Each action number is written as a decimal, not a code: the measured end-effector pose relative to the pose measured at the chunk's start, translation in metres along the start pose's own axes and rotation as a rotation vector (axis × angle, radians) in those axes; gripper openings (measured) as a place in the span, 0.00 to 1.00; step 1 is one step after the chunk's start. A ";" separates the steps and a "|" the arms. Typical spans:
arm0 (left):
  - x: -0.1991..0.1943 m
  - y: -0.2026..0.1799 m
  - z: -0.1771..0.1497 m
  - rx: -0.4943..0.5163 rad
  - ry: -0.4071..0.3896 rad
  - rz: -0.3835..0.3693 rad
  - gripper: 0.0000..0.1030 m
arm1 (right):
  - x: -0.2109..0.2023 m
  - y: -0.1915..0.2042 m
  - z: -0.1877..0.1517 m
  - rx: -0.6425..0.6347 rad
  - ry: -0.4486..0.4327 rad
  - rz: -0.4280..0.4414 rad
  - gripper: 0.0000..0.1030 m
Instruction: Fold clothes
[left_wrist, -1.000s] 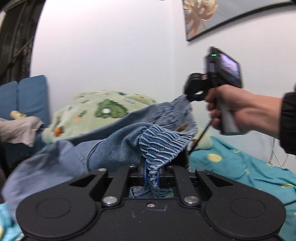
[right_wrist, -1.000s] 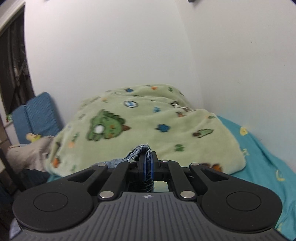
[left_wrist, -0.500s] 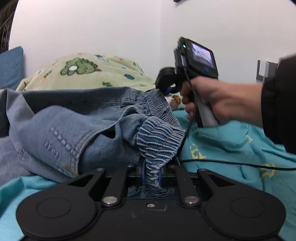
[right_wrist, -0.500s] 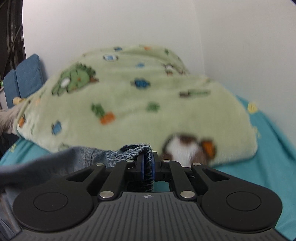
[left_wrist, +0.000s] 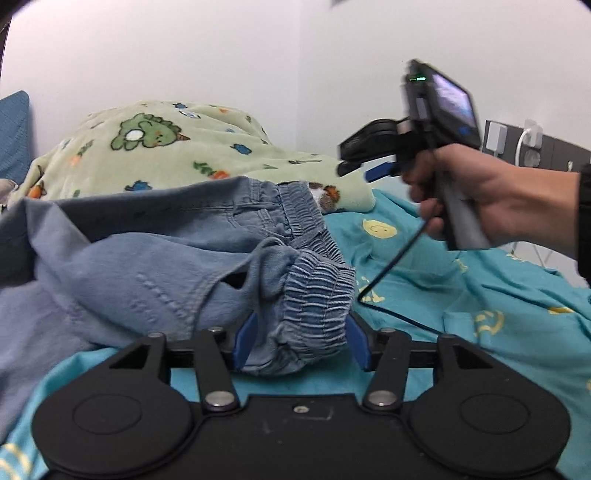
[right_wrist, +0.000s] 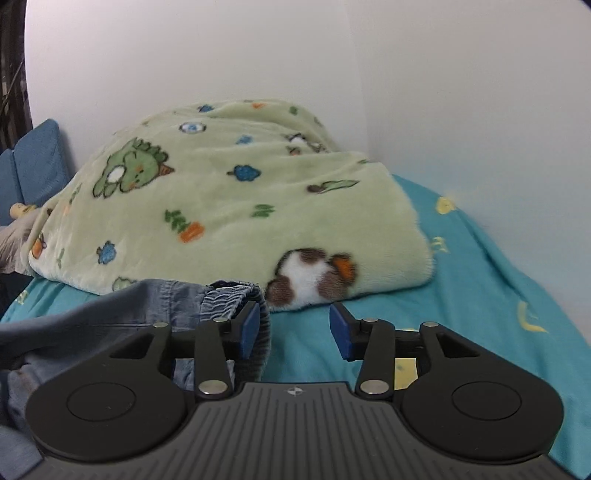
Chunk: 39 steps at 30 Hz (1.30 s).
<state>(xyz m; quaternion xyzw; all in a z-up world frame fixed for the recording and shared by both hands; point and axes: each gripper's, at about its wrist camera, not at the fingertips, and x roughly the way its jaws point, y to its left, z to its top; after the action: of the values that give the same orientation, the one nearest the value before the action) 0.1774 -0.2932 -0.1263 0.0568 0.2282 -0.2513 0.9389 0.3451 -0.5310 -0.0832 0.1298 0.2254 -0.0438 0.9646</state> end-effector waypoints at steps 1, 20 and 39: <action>-0.009 0.004 0.003 0.003 -0.007 0.006 0.49 | -0.010 0.001 0.000 0.002 -0.002 -0.004 0.43; -0.176 0.090 0.042 -0.080 -0.118 0.112 0.49 | -0.203 0.109 -0.041 0.105 -0.124 0.021 0.40; -0.188 0.171 0.014 -0.282 -0.018 0.234 0.51 | -0.173 0.156 -0.136 0.340 0.118 0.091 0.43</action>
<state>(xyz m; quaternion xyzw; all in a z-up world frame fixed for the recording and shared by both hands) 0.1230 -0.0643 -0.0295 -0.0516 0.2445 -0.1063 0.9624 0.1554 -0.3394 -0.0878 0.3034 0.2649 -0.0301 0.9148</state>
